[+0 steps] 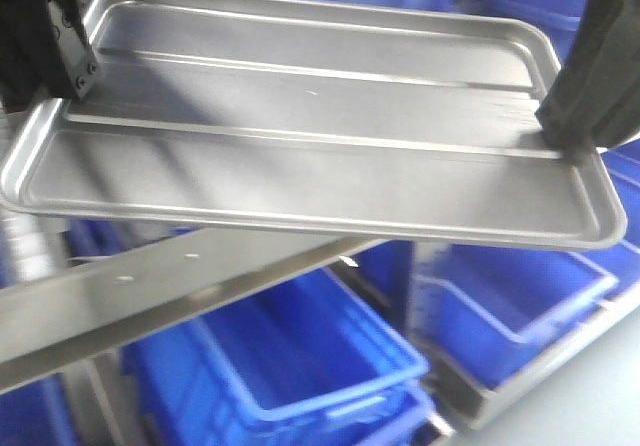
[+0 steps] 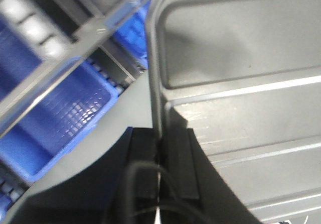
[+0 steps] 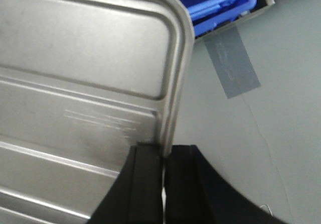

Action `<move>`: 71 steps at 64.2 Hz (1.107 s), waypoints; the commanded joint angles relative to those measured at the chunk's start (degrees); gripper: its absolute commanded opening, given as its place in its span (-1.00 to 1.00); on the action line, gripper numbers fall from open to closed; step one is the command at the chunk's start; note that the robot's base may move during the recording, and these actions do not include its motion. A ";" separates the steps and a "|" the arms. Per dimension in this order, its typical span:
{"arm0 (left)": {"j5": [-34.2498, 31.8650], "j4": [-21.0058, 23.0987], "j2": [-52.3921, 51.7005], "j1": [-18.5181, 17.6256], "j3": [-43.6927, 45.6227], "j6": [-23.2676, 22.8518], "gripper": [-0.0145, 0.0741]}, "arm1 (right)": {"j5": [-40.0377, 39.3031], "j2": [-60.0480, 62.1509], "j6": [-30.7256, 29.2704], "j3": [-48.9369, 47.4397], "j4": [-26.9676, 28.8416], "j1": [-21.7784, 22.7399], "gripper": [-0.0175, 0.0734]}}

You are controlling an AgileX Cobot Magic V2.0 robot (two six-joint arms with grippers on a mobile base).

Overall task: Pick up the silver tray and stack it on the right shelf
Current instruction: 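Hold the tray level with both grippers while the base drives to another shelf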

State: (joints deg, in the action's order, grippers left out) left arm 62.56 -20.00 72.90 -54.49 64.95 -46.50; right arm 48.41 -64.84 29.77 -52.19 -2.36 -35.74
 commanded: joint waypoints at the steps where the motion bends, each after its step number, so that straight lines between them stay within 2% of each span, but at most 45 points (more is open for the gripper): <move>1: 0.64 -1.75 -1.56 -0.71 1.32 1.87 -0.88 | -3.62 1.53 -1.08 -1.81 -1.81 0.09 -0.49; 71: 0.64 -1.75 -1.56 -0.71 1.32 1.87 -0.88 | -2.79 1.53 -1.08 -1.81 -1.81 0.09 -0.49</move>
State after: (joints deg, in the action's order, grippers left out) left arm 62.45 -19.90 72.90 -54.61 64.95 -46.50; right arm 49.01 -64.84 29.77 -52.19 -2.36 -35.74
